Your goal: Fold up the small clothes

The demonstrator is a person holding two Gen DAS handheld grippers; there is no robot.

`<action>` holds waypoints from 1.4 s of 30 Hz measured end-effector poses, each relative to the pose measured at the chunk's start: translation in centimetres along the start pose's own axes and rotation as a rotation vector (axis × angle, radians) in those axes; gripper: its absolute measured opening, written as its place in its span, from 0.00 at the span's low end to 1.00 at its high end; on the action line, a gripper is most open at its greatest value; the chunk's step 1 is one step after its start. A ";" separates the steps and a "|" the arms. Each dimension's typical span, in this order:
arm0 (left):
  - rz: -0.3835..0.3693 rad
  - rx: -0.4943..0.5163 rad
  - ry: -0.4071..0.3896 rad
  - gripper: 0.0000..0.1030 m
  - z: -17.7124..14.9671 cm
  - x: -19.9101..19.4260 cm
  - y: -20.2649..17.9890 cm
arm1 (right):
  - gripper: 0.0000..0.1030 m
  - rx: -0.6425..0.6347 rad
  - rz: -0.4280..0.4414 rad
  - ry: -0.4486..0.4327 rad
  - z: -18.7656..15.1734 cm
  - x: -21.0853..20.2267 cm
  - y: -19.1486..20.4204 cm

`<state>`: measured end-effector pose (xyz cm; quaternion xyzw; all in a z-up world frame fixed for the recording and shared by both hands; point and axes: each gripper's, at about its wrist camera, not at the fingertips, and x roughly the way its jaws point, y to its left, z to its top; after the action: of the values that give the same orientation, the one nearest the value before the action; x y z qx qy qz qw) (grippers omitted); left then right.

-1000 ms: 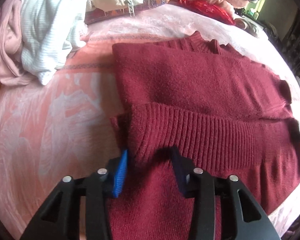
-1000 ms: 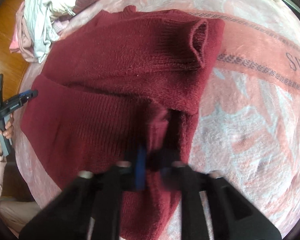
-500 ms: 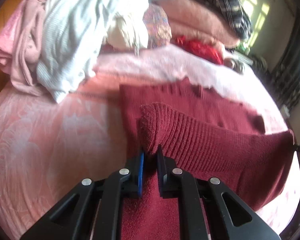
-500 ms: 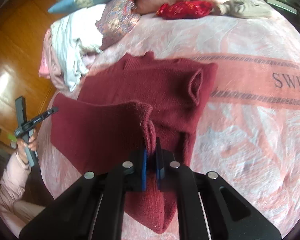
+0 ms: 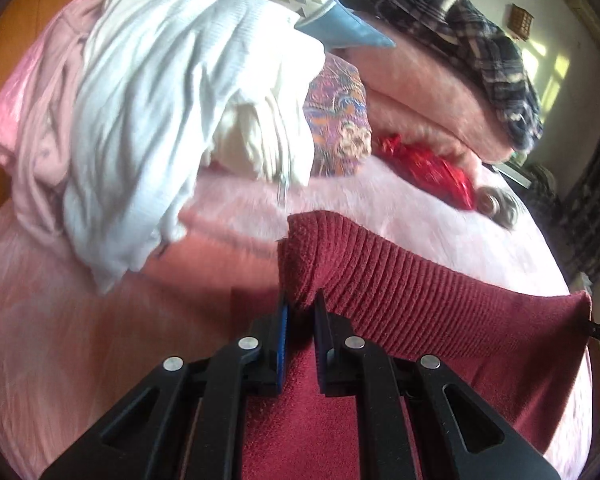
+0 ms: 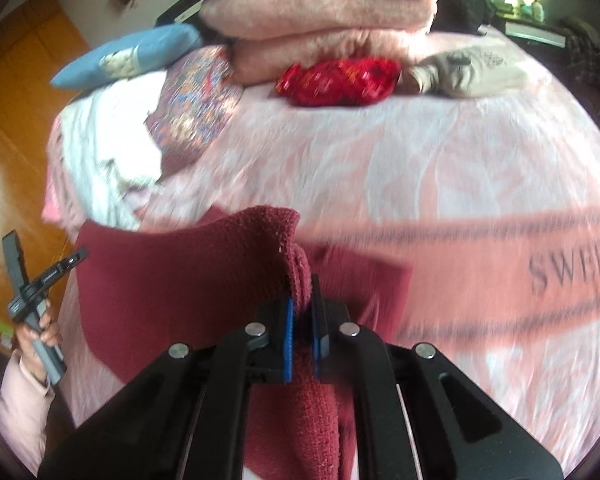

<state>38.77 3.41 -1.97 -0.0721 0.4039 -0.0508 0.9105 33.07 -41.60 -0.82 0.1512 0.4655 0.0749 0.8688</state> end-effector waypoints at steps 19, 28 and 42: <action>0.141 0.053 0.228 0.33 -1.6 13.2 -1.0 | 0.27 0.076 -0.234 0.166 0.0 12.5 -4.7; 0.070 0.076 0.218 0.69 -5.6 0.2 2.7 | 0.46 -0.033 -0.078 0.226 -7.7 0.5 -1.6; 0.034 0.155 0.342 0.54 -14.5 0.6 2.4 | 0.08 -0.042 0.063 0.365 -16.4 3.0 -1.1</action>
<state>28.48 4.34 -12.38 0.0148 0.5490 -0.0779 0.8321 21.09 -38.67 -12.11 0.1316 0.6089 0.1381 0.7700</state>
